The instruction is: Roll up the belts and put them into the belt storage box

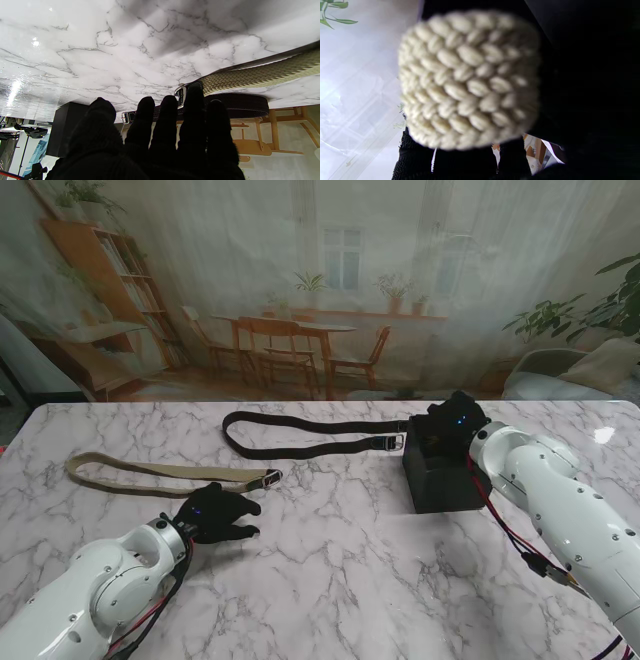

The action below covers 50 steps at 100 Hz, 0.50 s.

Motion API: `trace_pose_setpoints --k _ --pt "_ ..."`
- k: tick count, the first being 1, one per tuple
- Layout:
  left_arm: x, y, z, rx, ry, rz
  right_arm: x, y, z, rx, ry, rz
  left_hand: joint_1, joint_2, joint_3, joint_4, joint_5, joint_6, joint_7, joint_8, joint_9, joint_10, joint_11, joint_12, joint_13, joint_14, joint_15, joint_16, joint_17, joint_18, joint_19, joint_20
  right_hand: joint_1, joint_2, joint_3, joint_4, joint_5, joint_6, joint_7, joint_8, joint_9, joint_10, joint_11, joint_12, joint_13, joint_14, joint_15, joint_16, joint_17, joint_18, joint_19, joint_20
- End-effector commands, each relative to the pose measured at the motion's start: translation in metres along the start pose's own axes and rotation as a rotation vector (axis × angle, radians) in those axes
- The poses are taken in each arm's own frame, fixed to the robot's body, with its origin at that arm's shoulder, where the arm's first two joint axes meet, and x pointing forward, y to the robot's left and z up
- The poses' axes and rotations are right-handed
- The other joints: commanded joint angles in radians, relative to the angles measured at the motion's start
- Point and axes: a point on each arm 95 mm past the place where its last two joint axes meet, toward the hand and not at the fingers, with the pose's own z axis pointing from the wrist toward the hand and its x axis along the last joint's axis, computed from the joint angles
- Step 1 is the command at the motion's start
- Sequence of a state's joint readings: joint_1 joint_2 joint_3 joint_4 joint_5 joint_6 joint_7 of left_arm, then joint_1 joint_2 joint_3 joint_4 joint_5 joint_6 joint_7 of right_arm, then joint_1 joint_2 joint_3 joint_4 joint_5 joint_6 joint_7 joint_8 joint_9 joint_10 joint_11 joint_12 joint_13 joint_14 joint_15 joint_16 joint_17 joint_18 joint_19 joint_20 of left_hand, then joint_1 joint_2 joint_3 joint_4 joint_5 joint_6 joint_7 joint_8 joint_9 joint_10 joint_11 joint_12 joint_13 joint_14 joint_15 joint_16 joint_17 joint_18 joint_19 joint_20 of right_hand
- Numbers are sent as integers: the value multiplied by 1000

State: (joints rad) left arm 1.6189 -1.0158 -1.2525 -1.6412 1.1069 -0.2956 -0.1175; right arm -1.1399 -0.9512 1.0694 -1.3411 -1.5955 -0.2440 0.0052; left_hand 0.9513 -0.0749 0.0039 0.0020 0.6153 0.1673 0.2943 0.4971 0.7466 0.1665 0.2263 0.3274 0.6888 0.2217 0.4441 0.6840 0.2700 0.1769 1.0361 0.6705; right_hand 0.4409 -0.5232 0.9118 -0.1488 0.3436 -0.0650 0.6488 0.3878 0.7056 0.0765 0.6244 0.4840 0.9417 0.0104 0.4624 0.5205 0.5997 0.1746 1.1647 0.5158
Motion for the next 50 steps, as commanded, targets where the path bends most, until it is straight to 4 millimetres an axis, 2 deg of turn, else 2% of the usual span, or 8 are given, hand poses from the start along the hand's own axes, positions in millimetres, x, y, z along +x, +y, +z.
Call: trace_pose_setpoints --k 1,14,27,50 --pt "1 3 1 -17 6 -2 -2 -7 -3 25 -5 -10 9 14 -16 -7 -3 -8 -9 -8 -31 -3 -1 5 -17 19 -20 7 -9 16 -12 23 -30 56 11 49 -16 27 -18 -10 -28 -24 -27 -20 -34 17 -16 -17 -35 43 5 -13" --pt "1 3 1 -17 8 -2 -6 -9 -8 31 -12 -45 11 14 -17 -7 -3 -9 -8 -8 -31 -4 -1 5 -17 18 -20 7 -8 16 -12 22 -81 137 -74 57 -25 39 -52 -17 -57 -13 -46 -34 -61 26 -12 -27 -61 47 17 -15" --pt "2 3 2 -18 10 -1 -10 -10 -12 36 -19 -57 11 14 -17 -7 -4 -9 -8 -8 -33 -5 -1 5 -17 16 -20 7 -8 16 -12 22 -93 183 -153 66 -27 39 -81 -12 -72 -7 -62 -42 -98 42 -38 -48 -95 64 7 -20" --pt "2 3 3 -16 8 -2 -23 -6 -23 -12 -42 -103 2 22 -19 -7 -2 -10 -7 -8 -37 -4 -3 4 -27 17 -27 3 -28 23 -32 13 -91 198 -185 77 -13 20 -95 -1 -77 -9 -70 -47 -107 44 -61 -69 -115 73 -6 -26"
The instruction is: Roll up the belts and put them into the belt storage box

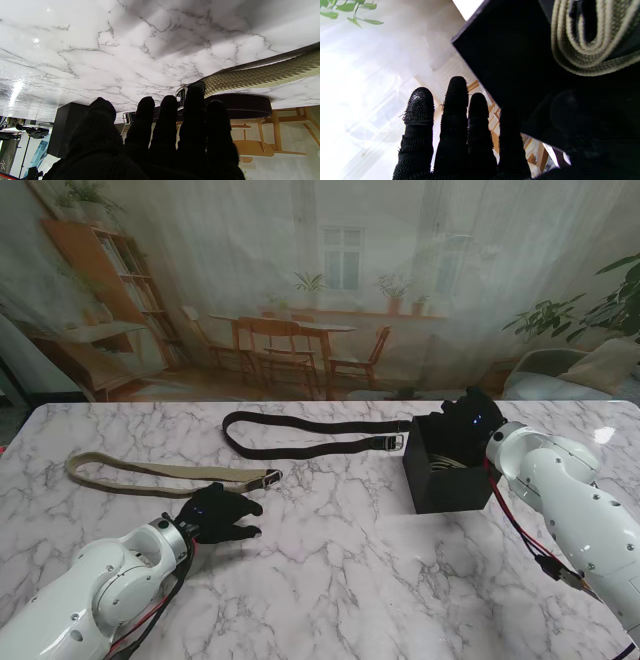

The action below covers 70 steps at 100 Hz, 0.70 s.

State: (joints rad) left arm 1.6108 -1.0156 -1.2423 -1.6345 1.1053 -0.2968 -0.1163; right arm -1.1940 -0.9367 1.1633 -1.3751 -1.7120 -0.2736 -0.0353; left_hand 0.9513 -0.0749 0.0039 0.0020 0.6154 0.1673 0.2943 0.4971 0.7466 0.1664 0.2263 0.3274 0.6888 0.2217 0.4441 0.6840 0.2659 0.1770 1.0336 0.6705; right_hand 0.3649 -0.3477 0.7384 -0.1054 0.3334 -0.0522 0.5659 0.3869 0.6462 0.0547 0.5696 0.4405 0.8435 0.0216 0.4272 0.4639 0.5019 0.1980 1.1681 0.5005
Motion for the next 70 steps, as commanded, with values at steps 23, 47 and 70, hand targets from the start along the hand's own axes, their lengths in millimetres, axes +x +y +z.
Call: trace_pose_setpoints --k 23,47,70 --pt "-2 -2 -1 1 -4 16 -27 19 -36 -140 -110 47 -18 33 -22 -9 14 -30 -3 -3 -66 -9 -23 -3 -67 11 -82 -38 -82 54 -130 -38 -19 19 -32 41 44 -27 -29 18 -12 21 -63 -27 -39 63 -91 -51 -75 98 -69 -36" --pt "-16 -18 -2 29 -13 49 -17 47 -82 -224 -162 189 -32 39 -24 -10 15 -40 -7 -2 -106 -8 -44 -8 -109 3 -114 -59 -112 67 -160 -50 -10 37 -115 47 96 -42 -85 22 -37 62 -156 -72 -99 115 -163 -96 -140 138 -126 -62" --pt "-48 -19 -8 16 -93 84 20 52 -112 -370 -156 311 -35 41 -23 -9 10 -48 -16 0 -184 2 -75 -21 -142 2 -144 -85 -125 60 -203 -67 -1 33 -138 50 121 -42 -103 26 -3 60 -170 -73 -94 119 -166 -97 -148 151 -131 -63"
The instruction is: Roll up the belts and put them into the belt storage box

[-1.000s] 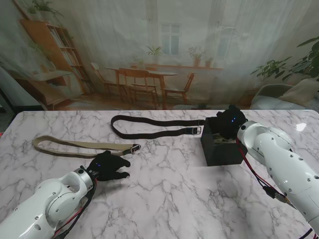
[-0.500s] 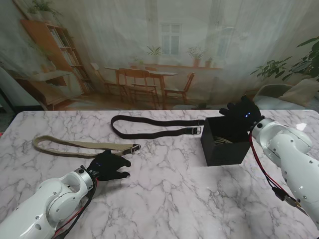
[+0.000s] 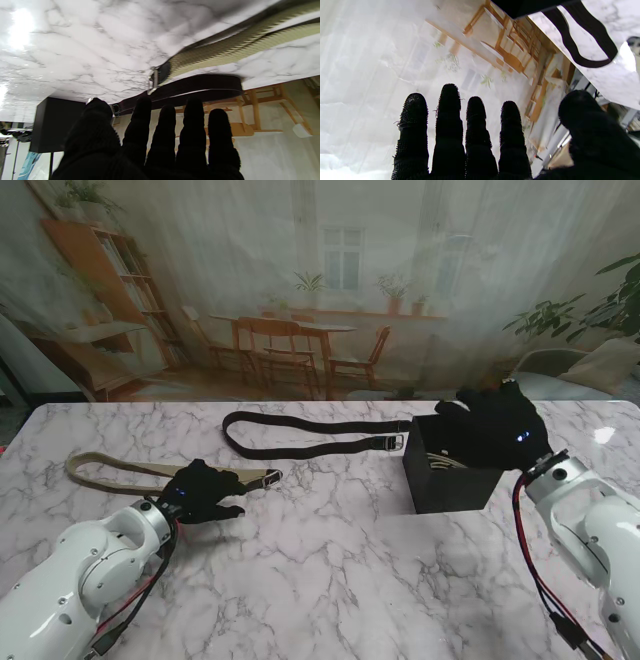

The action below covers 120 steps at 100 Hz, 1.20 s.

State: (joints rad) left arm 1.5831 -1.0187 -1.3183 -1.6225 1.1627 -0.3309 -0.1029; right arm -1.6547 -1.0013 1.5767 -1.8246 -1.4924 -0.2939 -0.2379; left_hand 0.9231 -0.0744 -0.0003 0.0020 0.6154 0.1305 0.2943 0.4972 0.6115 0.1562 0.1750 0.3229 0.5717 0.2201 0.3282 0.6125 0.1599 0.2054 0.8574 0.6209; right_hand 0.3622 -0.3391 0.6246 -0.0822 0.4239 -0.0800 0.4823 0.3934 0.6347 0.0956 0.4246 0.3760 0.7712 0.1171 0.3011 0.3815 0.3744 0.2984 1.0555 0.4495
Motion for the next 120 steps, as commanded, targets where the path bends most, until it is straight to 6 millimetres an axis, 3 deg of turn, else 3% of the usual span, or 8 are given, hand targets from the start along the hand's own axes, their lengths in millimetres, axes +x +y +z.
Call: trace_pose_setpoints --k 1,16,20,31,42,73,106,120 --pt "-18 4 -3 -26 -47 14 18 -6 -11 9 15 22 -7 40 -19 -9 9 -11 -16 0 -53 14 -26 -17 -26 4 -29 -15 -19 32 -28 -18 2 24 -24 27 31 -15 -19 19 8 19 -25 -9 -22 24 -40 -15 -21 51 -19 -12" --pt "-47 14 -11 -63 -134 35 36 -11 -27 -28 21 65 3 26 -17 -8 3 -11 -21 1 -117 12 -51 -31 -46 2 -42 -27 -27 26 -46 -26 8 25 -32 28 39 -17 -28 22 23 17 -32 -6 -20 25 -42 -14 -22 53 -18 -11" --pt "-55 18 -13 -80 -158 43 40 -13 -31 -29 24 68 20 9 -14 -6 12 -21 -16 5 -121 -16 -54 -42 -42 -7 -50 -42 -26 28 -60 -34 8 26 -35 28 40 -16 -30 23 25 17 -34 -4 -21 26 -42 -14 -22 54 -18 -11" --pt "-72 29 -17 -115 -215 57 49 -17 -40 -35 33 65 52 -3 -8 -8 -10 -43 -10 41 -144 -31 -59 -66 -37 -19 -62 -68 -25 22 -73 -43 9 27 -40 29 43 -16 -35 26 29 17 -39 -2 -19 25 -43 -14 -20 54 -17 -9" --pt "-83 42 -18 -147 -262 39 55 -20 -46 -40 28 73 34 8 -14 -7 -43 -54 -67 -4 -163 -31 -55 -82 -47 -15 -66 -80 -33 21 -89 -53 12 27 -41 30 43 -15 -37 28 29 17 -40 1 -21 26 -44 -13 -22 55 -17 -9" --pt "-88 61 -8 -205 -267 21 63 -30 -55 -22 -3 83 -69 -134 -16 -5 -242 -151 -210 -127 -301 -2 -93 -104 -132 -4 -95 -96 -82 30 -152 -60 14 28 -46 31 42 -14 -44 35 22 22 -43 7 -31 31 -46 -13 -32 57 -21 -8" --pt "-92 64 9 -199 -295 64 67 -36 -58 -11 -4 90 96 -109 29 10 -241 -164 -190 -170 -273 7 -19 -56 -90 -23 -11 -30 -36 4 -50 16 14 31 -51 31 41 -12 -47 41 17 25 -42 10 -33 30 -44 -13 -33 58 -20 -6" --pt "-95 62 11 -196 -301 76 67 -36 -58 -15 -10 98 132 -94 34 14 -184 -177 -135 -144 -236 15 36 12 -93 -36 22 21 -29 -7 -9 34 17 32 -52 31 40 -11 -48 43 13 26 -42 11 -38 34 -45 -13 -38 57 -21 -5"
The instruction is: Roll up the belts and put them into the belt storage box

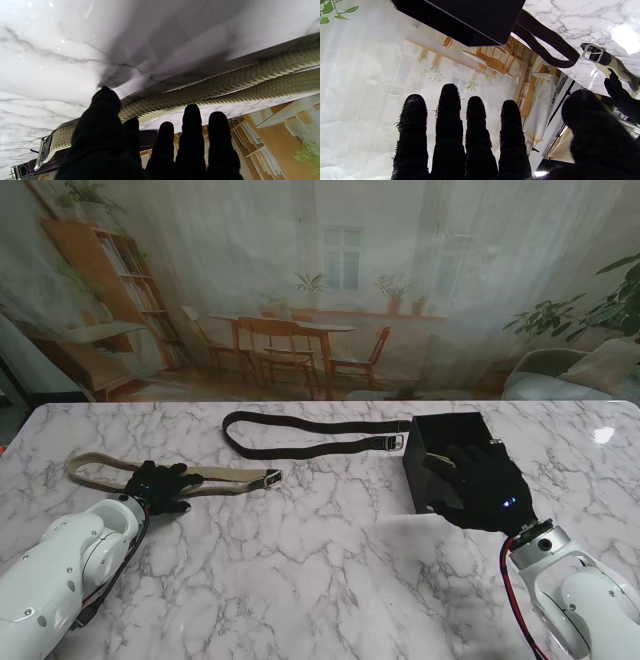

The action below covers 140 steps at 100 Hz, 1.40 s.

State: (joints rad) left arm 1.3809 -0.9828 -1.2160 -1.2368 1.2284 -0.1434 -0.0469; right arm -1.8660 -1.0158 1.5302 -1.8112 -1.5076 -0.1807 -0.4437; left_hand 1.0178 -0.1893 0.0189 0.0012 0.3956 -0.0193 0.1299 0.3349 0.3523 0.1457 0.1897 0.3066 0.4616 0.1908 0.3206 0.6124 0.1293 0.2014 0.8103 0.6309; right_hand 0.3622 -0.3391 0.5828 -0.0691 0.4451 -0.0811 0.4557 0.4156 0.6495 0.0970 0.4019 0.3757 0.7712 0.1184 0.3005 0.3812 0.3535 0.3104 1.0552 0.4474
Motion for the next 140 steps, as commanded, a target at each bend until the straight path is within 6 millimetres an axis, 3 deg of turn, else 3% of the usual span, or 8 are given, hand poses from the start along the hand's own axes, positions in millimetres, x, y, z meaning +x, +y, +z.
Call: trace_pose_setpoints --k 1,24,36,50,94,118,135,140 --pt "-1 -1 2 -11 -6 4 2 -2 -2 4 -3 8 39 23 14 14 43 -27 42 26 23 27 26 37 16 -7 31 26 1 -4 45 27 17 33 -10 18 19 -10 -22 21 -2 25 -19 11 -36 30 -43 -12 -16 45 -20 -3" --pt "-1 8 13 -39 -28 12 3 -4 -2 10 -1 9 105 -49 22 3 254 -35 308 279 -7 49 50 104 -22 -11 59 84 17 -37 166 86 17 36 -13 19 11 -4 -26 22 -14 30 -20 11 -45 34 -45 -13 -19 44 -21 -2" --pt "0 12 15 -31 -37 34 4 -4 -2 5 -1 11 112 -60 26 3 258 -30 568 363 -9 43 59 113 -46 -11 55 78 6 -41 169 86 17 36 -15 19 7 -2 -28 23 -18 30 -17 11 -46 33 -44 -13 -19 44 -20 -1" --pt "1 11 9 -39 -25 37 3 -4 -3 2 -10 14 128 -64 31 5 265 -1 630 365 -15 36 42 97 -72 -4 18 44 -15 -33 145 78 19 38 -15 20 0 4 -30 23 -27 33 -16 11 -51 34 -44 -13 -23 44 -21 -1" --pt "8 3 -17 -66 36 48 3 -7 -6 4 -28 18 124 -58 38 1 273 -15 594 363 60 25 18 75 -59 3 -19 -7 -26 -12 100 68 21 40 -20 21 -4 8 -33 26 -38 38 -9 9 -57 35 -42 -15 -26 43 -21 1" --pt "11 11 -16 -79 29 44 4 -9 -6 14 -29 19 -41 -20 -12 8 73 63 94 111 31 34 -20 50 -32 16 -13 0 -13 -3 91 75 22 41 -21 21 -5 9 -35 27 -39 37 -8 7 -58 37 -42 -15 -26 43 -22 2" --pt "7 14 -17 -108 24 43 4 -9 -5 12 -29 20 7 -25 17 19 197 58 119 108 103 29 0 55 9 13 3 11 10 3 100 79 22 41 -23 21 -4 10 -36 28 -40 36 -8 7 -60 36 -42 -16 -28 44 -22 3" --pt "7 16 -16 -116 22 48 4 -9 -5 12 -30 21 86 -84 44 10 264 36 244 252 157 21 29 79 30 8 11 20 24 2 112 83 22 41 -23 21 -5 10 -36 28 -42 39 -8 7 -61 35 -42 -16 -28 43 -22 3"
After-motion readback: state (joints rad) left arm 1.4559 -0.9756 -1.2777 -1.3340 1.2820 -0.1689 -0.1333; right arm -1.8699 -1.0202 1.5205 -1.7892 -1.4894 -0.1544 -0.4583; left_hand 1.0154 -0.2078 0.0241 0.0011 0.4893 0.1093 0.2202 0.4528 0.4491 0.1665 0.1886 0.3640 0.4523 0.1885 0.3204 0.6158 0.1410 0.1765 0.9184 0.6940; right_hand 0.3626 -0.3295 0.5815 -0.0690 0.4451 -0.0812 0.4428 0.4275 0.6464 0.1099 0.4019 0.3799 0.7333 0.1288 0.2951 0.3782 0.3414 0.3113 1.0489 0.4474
